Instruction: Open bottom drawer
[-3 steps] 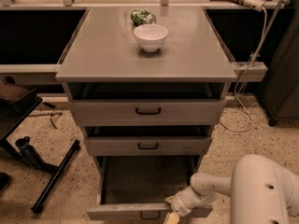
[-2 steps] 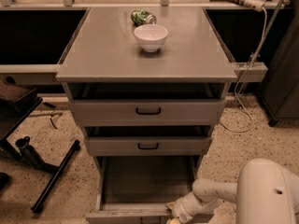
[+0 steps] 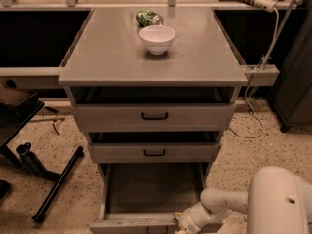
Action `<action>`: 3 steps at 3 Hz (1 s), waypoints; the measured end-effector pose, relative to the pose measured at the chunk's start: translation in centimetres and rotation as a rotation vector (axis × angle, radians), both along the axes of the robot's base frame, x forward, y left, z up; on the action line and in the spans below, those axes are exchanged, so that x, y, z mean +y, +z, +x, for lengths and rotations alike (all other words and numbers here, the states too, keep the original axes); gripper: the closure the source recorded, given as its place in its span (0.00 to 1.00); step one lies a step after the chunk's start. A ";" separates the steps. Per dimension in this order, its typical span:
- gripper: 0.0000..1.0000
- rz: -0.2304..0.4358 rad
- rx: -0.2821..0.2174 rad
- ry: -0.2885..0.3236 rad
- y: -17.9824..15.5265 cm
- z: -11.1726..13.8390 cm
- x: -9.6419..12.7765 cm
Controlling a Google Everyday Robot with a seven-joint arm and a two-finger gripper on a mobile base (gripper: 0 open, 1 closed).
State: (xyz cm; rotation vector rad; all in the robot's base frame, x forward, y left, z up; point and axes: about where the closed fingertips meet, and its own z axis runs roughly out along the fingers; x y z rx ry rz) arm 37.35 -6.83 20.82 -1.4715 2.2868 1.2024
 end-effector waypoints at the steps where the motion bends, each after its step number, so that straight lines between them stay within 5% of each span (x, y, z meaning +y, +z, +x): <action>1: 0.00 0.000 0.000 0.000 0.2 0.5 -0.1; 3: 0.00 0.000 0.008 -0.006 0.3 0.7 -0.4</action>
Offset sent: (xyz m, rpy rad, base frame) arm -0.1725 -0.0345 0.0085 -0.0046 0.2265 -0.2258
